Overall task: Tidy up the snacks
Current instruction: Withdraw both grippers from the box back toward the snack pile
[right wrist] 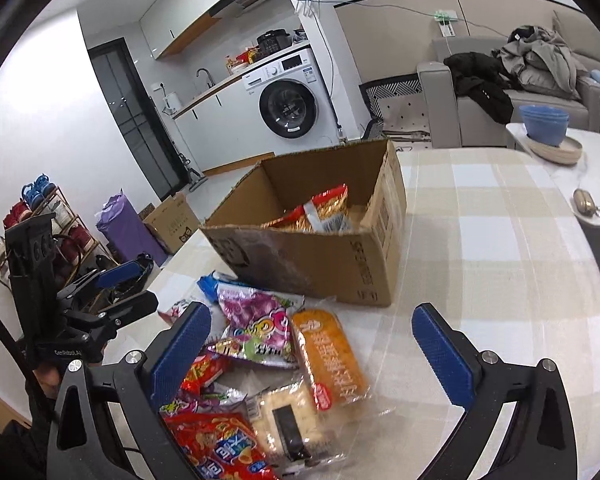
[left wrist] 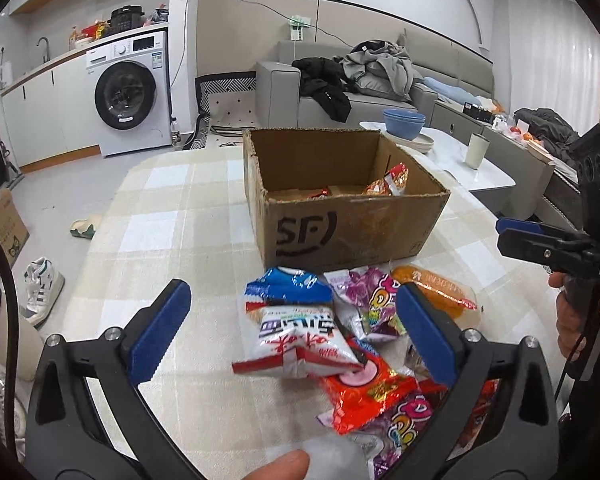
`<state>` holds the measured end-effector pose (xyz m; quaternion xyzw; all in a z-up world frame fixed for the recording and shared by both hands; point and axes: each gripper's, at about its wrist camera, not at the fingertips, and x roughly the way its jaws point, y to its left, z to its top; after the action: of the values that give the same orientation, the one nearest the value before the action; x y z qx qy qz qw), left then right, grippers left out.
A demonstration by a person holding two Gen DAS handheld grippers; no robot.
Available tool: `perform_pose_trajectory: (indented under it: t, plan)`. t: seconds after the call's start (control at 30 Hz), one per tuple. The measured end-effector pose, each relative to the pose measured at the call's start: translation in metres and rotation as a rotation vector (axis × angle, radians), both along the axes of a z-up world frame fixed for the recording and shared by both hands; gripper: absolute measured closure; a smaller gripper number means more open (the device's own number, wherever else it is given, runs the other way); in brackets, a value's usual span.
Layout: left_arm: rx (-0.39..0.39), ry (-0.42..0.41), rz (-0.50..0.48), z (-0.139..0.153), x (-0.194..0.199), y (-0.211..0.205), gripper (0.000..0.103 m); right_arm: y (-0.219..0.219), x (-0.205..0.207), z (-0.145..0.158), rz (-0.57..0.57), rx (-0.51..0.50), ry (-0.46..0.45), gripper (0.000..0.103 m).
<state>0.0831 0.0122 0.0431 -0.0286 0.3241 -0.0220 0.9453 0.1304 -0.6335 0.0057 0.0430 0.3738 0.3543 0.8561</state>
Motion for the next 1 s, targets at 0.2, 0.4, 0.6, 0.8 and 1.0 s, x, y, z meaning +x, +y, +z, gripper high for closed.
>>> perform_pose_trajectory:
  t: [0.2, 0.4, 0.6, 0.8, 1.0]
  plan:
    - [0.024, 0.015, 0.002, 0.0, -0.013, -0.006, 0.001, -0.008, -0.012, -0.003, 0.004, -0.001, 0.008, 0.001]
    - [0.039, 0.032, 0.0, 0.002, -0.01, -0.007, 0.001, -0.008, -0.009, -0.008, 0.014, -0.029, 0.033, 0.001]
    - [0.064, 0.075, -0.019, -0.007, -0.002, -0.01, 0.001, 0.002, -0.003, -0.026, 0.021, -0.106, 0.066, 0.0]
    - [0.087, 0.11, -0.01, -0.021, 0.007, -0.011, 0.001, 0.011, 0.001, -0.04, 0.036, -0.168, 0.072, 0.0]
    - [0.057, 0.126, -0.016, -0.031, 0.012, -0.009, 0.001, 0.016, 0.004, -0.052, 0.047, -0.175, 0.089, 0.0]
